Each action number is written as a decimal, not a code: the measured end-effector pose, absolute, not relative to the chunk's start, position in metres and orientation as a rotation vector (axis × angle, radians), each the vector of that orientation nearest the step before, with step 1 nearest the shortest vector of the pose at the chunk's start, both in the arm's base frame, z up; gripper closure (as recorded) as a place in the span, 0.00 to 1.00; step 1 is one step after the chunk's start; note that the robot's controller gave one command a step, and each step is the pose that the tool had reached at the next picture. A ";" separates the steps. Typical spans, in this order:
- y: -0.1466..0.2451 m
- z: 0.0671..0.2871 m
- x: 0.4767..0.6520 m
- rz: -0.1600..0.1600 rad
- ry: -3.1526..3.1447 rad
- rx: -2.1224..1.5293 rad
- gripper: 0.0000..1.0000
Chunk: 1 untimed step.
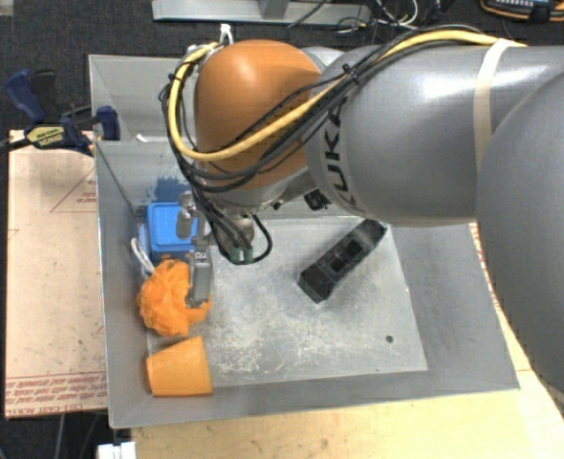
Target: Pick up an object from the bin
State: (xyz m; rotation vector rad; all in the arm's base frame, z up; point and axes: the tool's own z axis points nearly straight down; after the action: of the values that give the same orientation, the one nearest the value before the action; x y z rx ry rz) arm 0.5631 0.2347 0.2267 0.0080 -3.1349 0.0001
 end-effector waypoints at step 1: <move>0.233 0.232 0.565 -0.002 -3.142 0.001 0.00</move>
Offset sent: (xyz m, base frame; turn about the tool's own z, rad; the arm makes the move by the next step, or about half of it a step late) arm -0.0529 0.0027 -0.1016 -0.1213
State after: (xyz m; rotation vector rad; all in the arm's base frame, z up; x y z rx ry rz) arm 0.5649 0.2334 0.2316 0.0012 -3.1422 -0.0024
